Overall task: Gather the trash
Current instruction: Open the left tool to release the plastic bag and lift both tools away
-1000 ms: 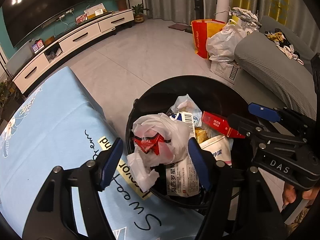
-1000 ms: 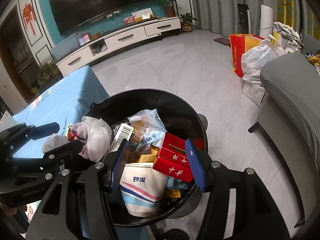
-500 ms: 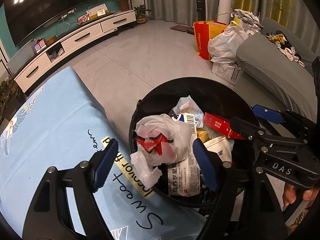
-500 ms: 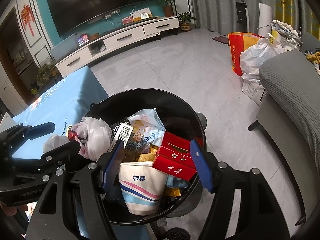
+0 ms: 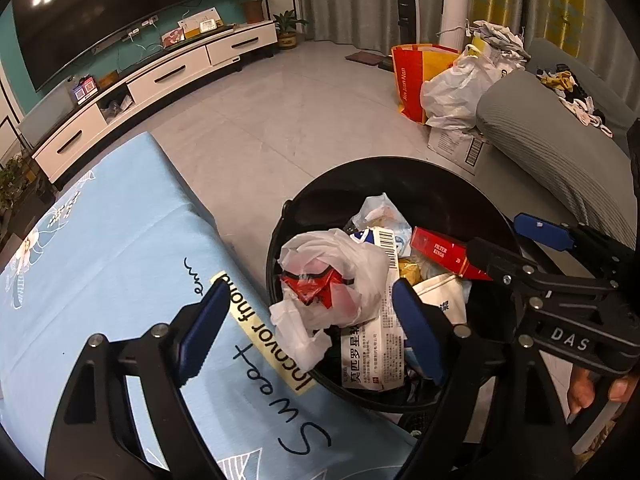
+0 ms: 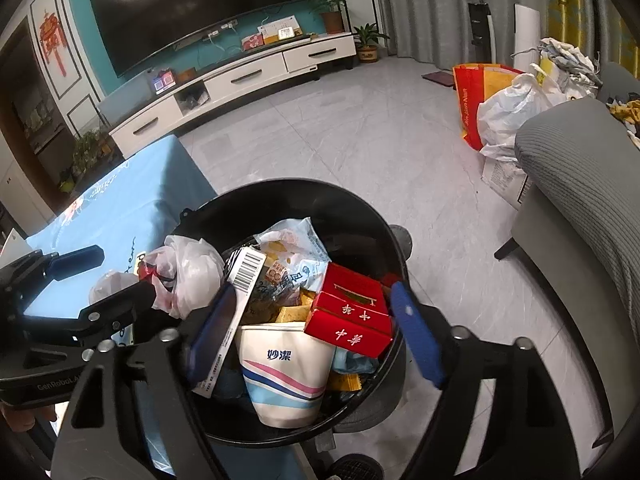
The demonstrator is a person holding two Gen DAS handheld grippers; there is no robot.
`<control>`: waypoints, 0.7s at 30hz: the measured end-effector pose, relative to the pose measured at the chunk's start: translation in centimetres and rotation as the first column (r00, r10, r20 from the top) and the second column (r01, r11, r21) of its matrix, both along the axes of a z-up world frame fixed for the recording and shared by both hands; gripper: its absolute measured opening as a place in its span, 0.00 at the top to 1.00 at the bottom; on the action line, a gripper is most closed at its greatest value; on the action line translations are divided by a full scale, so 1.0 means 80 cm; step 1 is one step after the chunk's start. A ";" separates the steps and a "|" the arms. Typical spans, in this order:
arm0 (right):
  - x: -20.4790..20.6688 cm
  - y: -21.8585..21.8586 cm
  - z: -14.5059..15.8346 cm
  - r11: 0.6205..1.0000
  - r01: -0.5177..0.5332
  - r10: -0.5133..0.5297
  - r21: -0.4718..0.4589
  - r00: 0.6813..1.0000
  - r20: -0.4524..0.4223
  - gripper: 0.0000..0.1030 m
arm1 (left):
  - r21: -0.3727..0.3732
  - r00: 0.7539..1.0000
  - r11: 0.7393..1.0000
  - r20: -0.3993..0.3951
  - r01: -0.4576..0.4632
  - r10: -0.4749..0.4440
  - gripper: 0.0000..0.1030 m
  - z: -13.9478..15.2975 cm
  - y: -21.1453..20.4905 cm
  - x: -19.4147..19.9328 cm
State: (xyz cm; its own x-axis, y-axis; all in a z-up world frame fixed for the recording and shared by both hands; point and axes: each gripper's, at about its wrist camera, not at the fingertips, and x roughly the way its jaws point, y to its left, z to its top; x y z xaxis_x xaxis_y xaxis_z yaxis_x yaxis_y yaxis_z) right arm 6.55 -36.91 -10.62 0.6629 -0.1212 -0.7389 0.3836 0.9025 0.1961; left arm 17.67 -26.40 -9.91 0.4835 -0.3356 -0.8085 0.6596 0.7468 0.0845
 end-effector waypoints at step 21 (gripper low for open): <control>-0.020 0.005 0.029 1.000 0.022 -0.022 0.006 1.000 0.013 0.08 | -0.005 0.999 0.999 0.018 -0.051 0.051 0.03 0.019 0.025 -0.008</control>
State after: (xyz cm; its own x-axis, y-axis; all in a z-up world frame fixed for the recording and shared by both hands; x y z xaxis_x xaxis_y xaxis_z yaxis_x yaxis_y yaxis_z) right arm 4.93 -36.51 -8.27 0.6700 -0.1314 -0.7307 0.4007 0.8926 0.2069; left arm 17.00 -24.40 -8.38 0.5145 -0.3140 -0.7979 0.6189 0.7800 0.0921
